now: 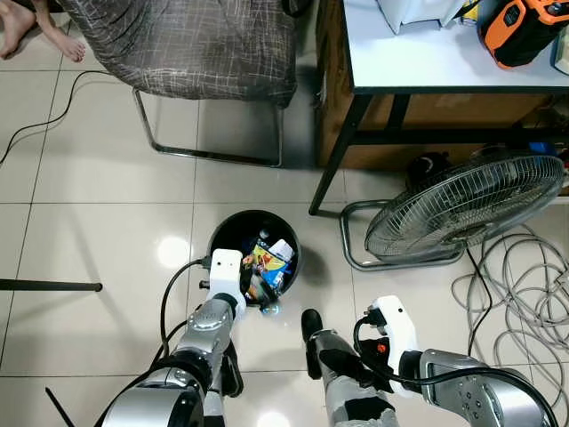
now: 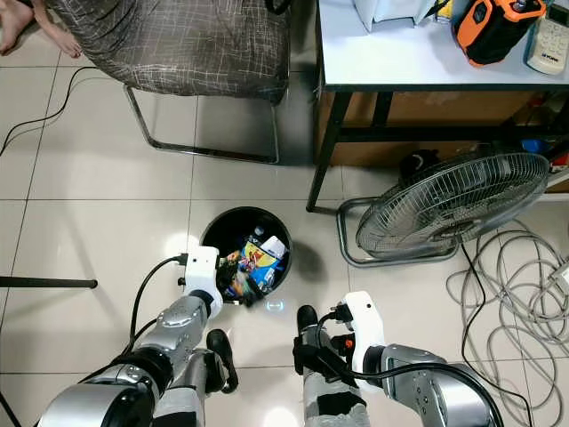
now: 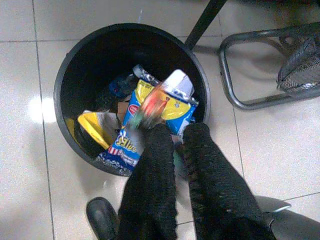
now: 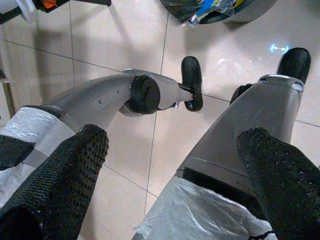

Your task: Picking trash to rubbish bin

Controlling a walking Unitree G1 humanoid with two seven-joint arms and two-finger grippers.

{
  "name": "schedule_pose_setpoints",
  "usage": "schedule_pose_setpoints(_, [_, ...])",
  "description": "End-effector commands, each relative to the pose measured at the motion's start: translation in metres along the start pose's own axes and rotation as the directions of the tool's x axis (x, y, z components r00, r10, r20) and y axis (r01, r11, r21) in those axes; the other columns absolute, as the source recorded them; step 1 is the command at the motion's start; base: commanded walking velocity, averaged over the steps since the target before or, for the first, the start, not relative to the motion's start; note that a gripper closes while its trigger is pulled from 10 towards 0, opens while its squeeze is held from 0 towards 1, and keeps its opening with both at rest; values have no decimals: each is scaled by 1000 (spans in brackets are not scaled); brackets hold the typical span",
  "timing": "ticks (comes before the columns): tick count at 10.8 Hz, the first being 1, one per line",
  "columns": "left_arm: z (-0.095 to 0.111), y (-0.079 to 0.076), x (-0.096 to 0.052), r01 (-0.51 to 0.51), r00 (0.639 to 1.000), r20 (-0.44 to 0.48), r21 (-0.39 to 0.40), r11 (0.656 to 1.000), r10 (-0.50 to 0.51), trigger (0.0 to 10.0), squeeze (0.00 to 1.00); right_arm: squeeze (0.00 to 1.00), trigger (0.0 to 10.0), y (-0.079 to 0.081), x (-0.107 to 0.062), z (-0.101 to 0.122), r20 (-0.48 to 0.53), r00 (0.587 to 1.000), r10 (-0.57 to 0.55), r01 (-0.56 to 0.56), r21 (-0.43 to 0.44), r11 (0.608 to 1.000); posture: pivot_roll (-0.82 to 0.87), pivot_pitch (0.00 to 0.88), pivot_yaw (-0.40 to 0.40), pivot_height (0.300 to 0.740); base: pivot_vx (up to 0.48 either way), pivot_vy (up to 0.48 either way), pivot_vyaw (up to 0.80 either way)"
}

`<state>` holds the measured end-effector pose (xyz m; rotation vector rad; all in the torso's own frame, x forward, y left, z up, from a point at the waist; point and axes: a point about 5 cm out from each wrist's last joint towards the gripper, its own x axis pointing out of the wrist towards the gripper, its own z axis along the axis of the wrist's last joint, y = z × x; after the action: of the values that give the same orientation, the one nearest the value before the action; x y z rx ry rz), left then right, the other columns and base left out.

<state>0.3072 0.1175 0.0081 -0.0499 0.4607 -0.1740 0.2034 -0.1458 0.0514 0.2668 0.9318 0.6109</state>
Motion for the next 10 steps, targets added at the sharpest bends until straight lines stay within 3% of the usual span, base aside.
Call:
schedule_pose_setpoints(1, [-18, 0, -5, -20, 998, -56, -10, 1000, 20, 10000, 1000, 0, 10000, 2, 0, -7, -16, 1000, 0, 0, 17, 1000, -337, 458, -24, 740, 0, 0, 0])
schedule_pose_setpoints(10, [-17, 2, -5, -32, 998, -49, 2, 999, 32, 10000, 1000, 0, 10000, 0, 2, -4, -7, 1000, -1, 1, 10, 1000, -323, 439, -26, 740, 0, 0, 0])
